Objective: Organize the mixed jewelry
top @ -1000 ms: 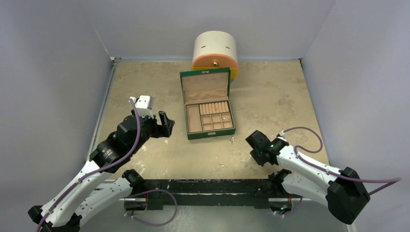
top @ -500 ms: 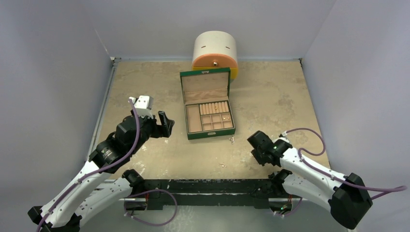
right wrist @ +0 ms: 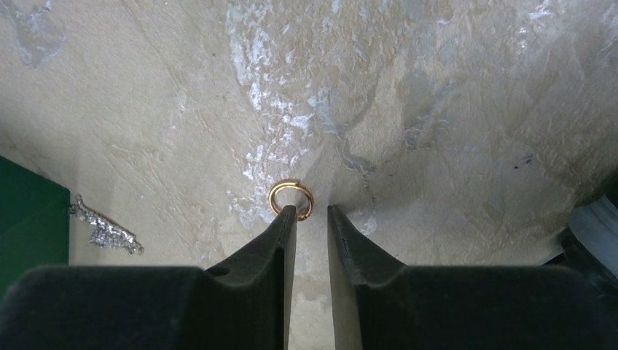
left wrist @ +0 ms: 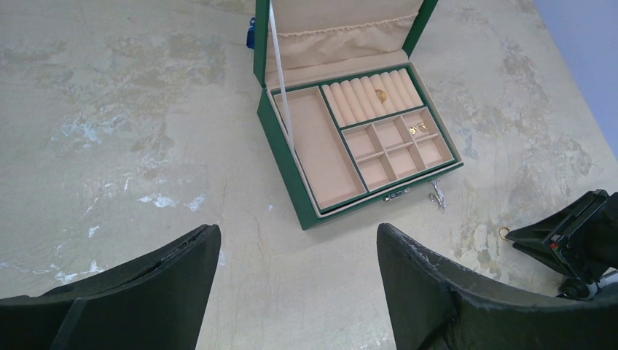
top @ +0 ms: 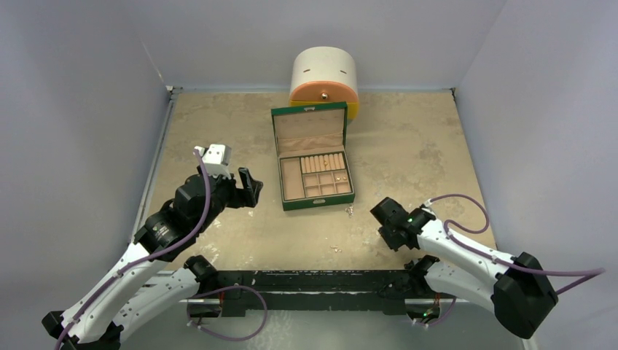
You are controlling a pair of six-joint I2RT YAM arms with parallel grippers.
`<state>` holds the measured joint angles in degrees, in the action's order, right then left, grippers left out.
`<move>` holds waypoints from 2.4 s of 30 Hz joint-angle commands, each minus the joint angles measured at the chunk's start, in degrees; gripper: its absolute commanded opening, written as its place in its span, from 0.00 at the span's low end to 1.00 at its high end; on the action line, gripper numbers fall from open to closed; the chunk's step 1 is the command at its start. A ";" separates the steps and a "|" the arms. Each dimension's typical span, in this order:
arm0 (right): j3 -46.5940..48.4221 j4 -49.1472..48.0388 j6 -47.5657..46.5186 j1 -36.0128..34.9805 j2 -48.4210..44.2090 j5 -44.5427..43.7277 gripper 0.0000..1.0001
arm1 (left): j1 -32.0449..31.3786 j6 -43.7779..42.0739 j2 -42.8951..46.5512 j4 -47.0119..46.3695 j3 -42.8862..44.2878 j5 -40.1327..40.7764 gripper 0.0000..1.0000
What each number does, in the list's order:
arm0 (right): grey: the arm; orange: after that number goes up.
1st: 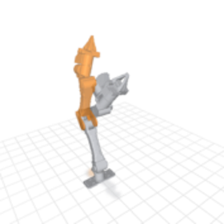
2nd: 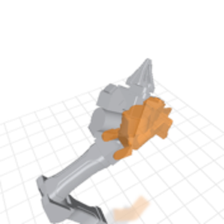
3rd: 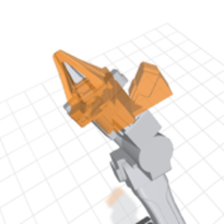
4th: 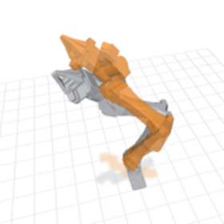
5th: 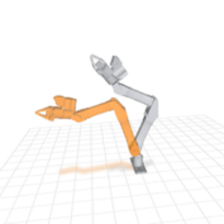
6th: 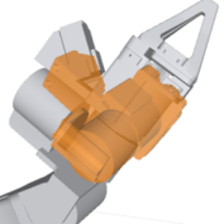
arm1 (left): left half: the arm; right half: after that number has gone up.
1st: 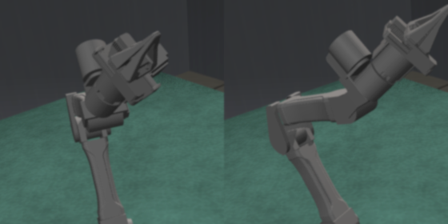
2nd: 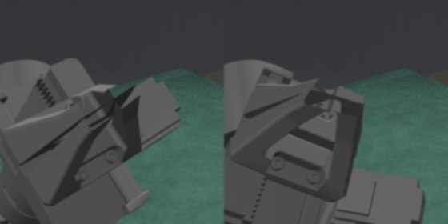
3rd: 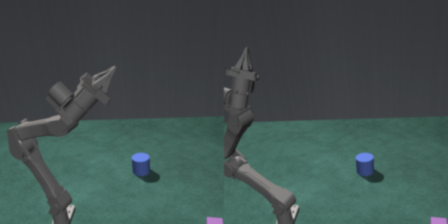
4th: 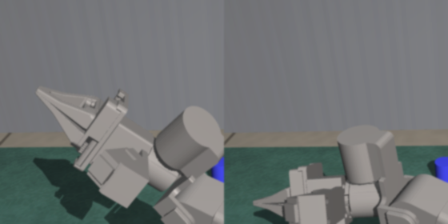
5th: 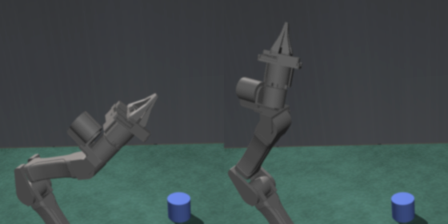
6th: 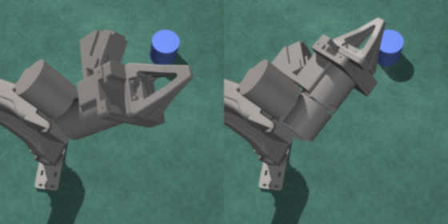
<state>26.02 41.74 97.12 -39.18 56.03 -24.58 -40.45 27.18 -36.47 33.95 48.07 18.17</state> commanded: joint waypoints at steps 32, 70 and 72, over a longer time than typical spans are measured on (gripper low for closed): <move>7.12 -12.18 -23.41 -0.50 19.02 3.91 0.00 | 1.11 -1.52 0.77 -2.30 0.20 -0.54 0.79; 13.72 -23.26 -61.27 -15.48 12.25 -0.09 0.31 | 1.42 -1.43 0.15 -2.37 0.23 -0.51 0.79; 13.57 -23.63 -59.37 -15.42 12.61 -0.20 0.31 | 1.42 -1.43 0.11 -2.40 0.20 -0.59 0.79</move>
<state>37.93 17.82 33.87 -54.35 69.23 -23.07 -39.38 26.76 -36.42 33.95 48.07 18.17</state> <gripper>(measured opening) 0.308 0.784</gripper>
